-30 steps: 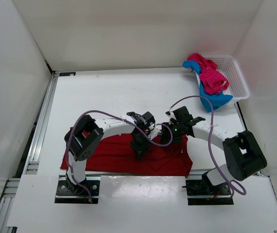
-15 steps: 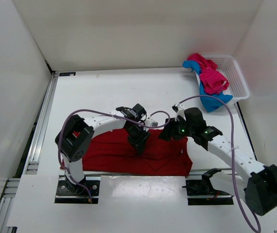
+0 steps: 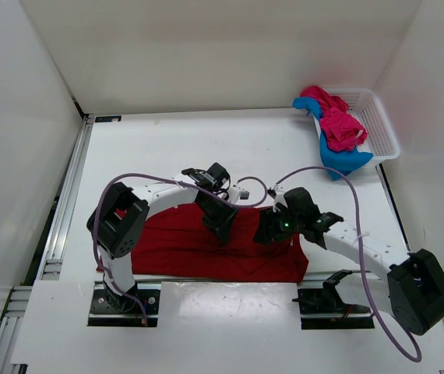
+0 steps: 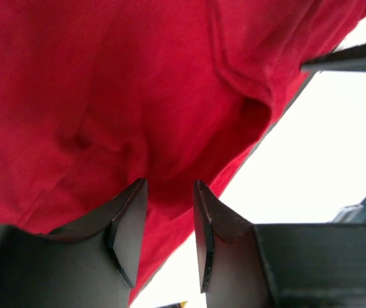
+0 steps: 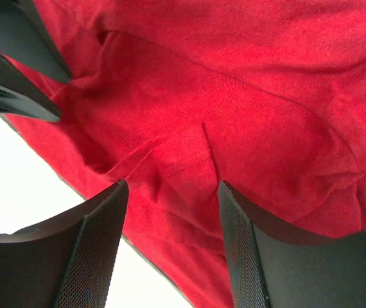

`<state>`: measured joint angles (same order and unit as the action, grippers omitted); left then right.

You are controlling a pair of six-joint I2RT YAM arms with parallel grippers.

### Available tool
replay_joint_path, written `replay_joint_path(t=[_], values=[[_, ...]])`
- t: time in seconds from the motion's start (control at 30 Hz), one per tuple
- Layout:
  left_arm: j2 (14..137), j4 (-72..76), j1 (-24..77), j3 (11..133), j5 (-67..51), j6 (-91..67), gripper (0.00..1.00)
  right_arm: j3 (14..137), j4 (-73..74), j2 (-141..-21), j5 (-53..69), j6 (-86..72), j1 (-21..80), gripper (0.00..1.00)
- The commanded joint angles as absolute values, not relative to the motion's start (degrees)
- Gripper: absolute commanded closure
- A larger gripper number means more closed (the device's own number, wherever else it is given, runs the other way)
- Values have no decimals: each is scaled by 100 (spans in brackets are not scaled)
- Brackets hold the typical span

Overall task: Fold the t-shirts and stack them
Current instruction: Fold the other side of the tshirt into a rectangle

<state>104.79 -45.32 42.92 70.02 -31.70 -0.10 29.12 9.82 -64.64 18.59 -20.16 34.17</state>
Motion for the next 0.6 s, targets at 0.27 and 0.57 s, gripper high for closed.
replay_joint_path(t=[0.27,0.57], values=[[10292,-5221,3929,7251,-3165,0,53,3393,783,-7716,1248,-1960,3683,37],[10354,-5282,3867,7198,-2909,0,53,3560,835,-7832,1608,-1960,3683,100]])
